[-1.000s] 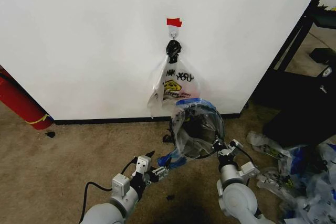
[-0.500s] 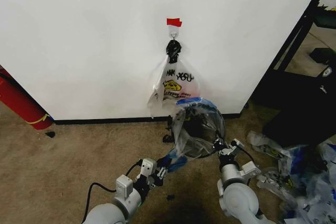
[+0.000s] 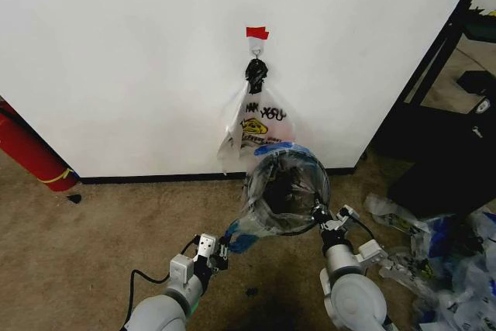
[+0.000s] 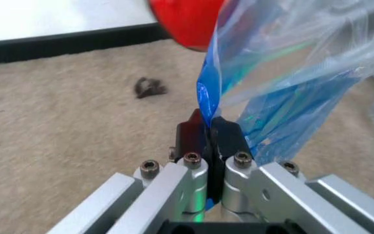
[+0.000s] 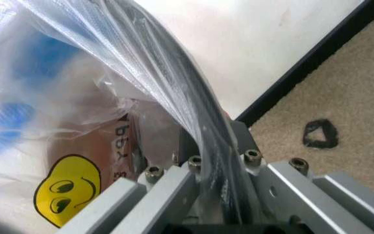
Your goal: Pick up the garbage bag from the wall and place it over the trash bin.
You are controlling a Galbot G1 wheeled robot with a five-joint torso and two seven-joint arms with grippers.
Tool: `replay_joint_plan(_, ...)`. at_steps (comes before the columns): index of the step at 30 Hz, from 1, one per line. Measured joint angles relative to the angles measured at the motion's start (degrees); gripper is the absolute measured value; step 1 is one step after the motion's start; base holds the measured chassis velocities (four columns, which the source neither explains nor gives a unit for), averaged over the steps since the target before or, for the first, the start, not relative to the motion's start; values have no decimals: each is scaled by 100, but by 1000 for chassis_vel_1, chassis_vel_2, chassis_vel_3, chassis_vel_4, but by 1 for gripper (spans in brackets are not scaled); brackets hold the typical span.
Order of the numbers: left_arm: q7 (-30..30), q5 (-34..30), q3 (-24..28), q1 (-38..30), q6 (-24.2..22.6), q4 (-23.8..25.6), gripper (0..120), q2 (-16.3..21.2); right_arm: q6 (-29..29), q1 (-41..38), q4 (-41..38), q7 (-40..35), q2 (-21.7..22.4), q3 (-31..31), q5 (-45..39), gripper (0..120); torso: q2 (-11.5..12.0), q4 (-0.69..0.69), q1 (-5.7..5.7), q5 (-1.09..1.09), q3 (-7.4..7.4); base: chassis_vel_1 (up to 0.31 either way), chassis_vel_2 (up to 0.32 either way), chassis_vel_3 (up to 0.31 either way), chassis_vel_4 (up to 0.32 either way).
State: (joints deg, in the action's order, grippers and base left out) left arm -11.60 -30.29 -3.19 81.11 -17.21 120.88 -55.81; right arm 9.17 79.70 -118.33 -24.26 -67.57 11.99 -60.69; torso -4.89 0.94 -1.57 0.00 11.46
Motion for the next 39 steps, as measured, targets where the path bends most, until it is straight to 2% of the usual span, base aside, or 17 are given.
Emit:
replay_joint_plan(2,348,145,34,2,131,-24,0,-31,-20,-12,-17,4,-31,-18,-72,0,0,0,0,0,0,0,0,0,0)
replay_joint_plan(6,504,519,91,-69,323,-176,0,-132,-100,-17,-38,15,-69,-58,-199,0,0,0,0,0,0,0,0,0,0)
replay_joint_plan(10,-143,1027,51,-197,375,-519,0,-291,-242,-32,-116,-6,-48,-101,-381,0,0,0,0,-1,0,0,0,0,0)
replay_joint_plan(13,-370,1150,-17,-246,375,-658,0,-309,-275,-52,-150,-9,-13,-111,-412,0,0,0,0,0,0,0,0,0,0)
replay_joint_plan(18,-506,1156,-72,-281,458,-761,0,-296,-327,-64,-222,-22,24,-113,-445,0,0,0,0,0,0,0,0,0,0)
replay_joint_plan(25,-127,1011,-90,-195,784,-634,1,-286,-348,-99,-161,1,5,-157,-365,0,0,0,0,0,0,0,0,0,0)
replay_joint_plan(30,-130,1529,-151,-162,1010,-840,21,-232,-290,-242,132,21,-50,-93,-326,0,-1,0,0,0,0,0,0,0,0)
replay_joint_plan(32,233,1783,-178,-118,1149,-958,30,-171,-279,-313,251,-13,-112,-39,-395,0,-1,0,0,0,0,0,0,0,0)
replay_joint_plan(33,233,1783,-178,-118,1149,-958,30,-171,-279,-313,251,-13,-112,-39,-395,0,-1,0,0,0,0,0,0,0,0)
replay_joint_plan(35,783,1972,-260,-62,1294,-1028,37,-132,-279,-343,313,-20,-173,-11,-432,0,-1,1,0,0,0,0,0,0,0)
replay_joint_plan(37,1192,2153,-331,-34,1625,-1156,44,-137,-282,-357,340,-20,-212,-9,-442,0,-1,-1,0,1,0,0,0,0,0)
replay_joint_plan(39,1553,2347,-410,-45,2172,-1338,55,-192,-284,-378,380,-17,-235,-1,-438,0,-1,0,0,-1,0,0,0,0,0)
